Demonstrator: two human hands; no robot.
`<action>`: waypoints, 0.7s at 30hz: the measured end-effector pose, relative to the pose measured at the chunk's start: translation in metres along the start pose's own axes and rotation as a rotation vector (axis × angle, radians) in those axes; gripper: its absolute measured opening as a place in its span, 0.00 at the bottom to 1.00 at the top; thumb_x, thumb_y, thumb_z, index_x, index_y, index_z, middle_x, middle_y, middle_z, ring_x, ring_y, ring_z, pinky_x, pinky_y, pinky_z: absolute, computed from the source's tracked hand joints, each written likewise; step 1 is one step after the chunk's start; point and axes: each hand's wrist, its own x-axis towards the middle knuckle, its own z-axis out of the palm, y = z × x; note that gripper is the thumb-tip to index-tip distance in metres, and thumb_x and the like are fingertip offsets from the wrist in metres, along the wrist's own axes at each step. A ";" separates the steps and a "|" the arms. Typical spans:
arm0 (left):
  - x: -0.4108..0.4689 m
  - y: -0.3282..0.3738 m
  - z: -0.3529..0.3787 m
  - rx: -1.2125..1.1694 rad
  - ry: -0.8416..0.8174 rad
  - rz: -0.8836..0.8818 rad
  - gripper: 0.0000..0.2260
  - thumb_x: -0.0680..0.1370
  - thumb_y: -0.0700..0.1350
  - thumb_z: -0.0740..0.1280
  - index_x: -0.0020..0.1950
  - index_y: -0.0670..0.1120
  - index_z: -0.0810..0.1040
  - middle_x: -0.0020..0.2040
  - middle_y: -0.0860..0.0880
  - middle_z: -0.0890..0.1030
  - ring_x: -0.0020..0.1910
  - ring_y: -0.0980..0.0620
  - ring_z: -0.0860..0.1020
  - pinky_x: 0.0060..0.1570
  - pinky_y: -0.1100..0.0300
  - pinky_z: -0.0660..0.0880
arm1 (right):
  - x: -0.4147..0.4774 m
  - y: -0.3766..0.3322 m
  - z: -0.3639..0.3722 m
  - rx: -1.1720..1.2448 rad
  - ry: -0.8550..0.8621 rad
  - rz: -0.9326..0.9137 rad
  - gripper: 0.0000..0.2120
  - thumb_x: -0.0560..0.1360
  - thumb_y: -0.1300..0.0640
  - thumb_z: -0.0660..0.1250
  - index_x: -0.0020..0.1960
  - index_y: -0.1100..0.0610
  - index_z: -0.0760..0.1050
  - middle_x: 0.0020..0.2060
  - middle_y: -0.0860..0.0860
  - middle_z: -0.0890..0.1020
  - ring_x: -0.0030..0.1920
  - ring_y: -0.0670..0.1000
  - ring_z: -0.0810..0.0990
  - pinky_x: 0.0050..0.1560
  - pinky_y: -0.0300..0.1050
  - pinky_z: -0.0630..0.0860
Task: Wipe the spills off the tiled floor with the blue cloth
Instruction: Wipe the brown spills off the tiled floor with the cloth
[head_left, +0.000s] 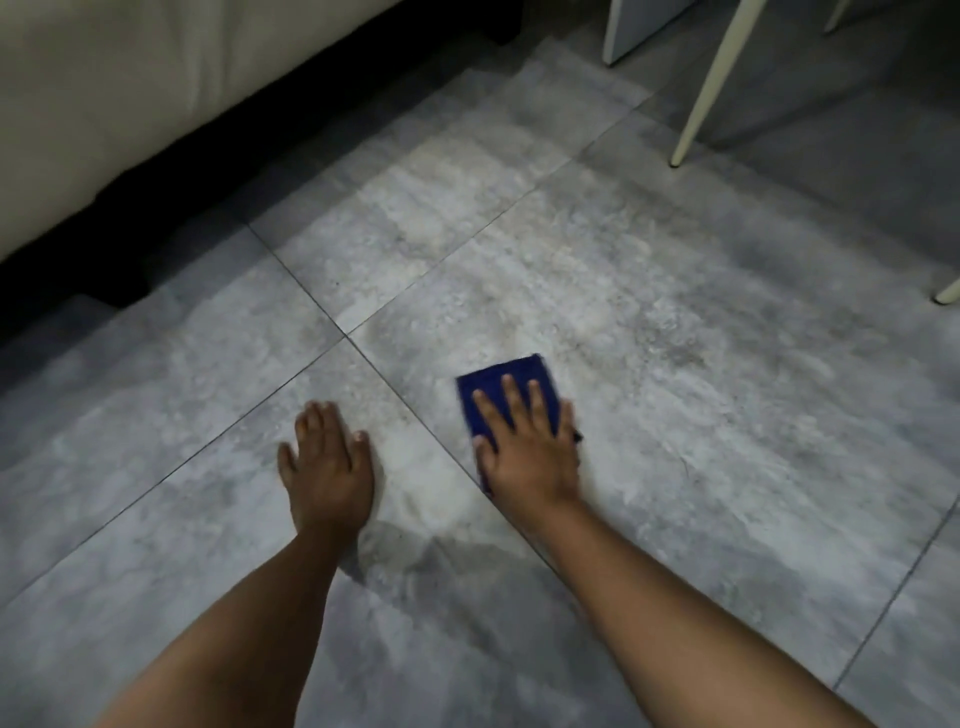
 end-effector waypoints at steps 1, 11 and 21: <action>0.001 0.000 0.000 0.009 -0.005 -0.002 0.26 0.83 0.55 0.46 0.79 0.45 0.50 0.79 0.46 0.50 0.77 0.50 0.47 0.73 0.47 0.41 | -0.001 0.015 -0.004 0.011 0.005 0.101 0.26 0.80 0.41 0.43 0.77 0.42 0.43 0.78 0.50 0.43 0.77 0.55 0.40 0.73 0.63 0.37; 0.004 0.046 -0.009 -0.001 -0.016 0.095 0.28 0.81 0.52 0.49 0.78 0.40 0.51 0.79 0.41 0.51 0.77 0.47 0.46 0.74 0.44 0.42 | -0.090 0.057 0.004 0.049 0.122 0.129 0.25 0.79 0.41 0.51 0.75 0.44 0.60 0.75 0.51 0.62 0.75 0.56 0.56 0.70 0.63 0.49; -0.084 0.230 0.029 0.090 -0.243 0.879 0.34 0.77 0.61 0.37 0.78 0.43 0.44 0.78 0.45 0.43 0.76 0.51 0.38 0.73 0.51 0.33 | -0.197 0.215 -0.018 0.144 0.203 0.875 0.27 0.81 0.40 0.42 0.77 0.42 0.39 0.78 0.49 0.41 0.77 0.54 0.38 0.73 0.63 0.40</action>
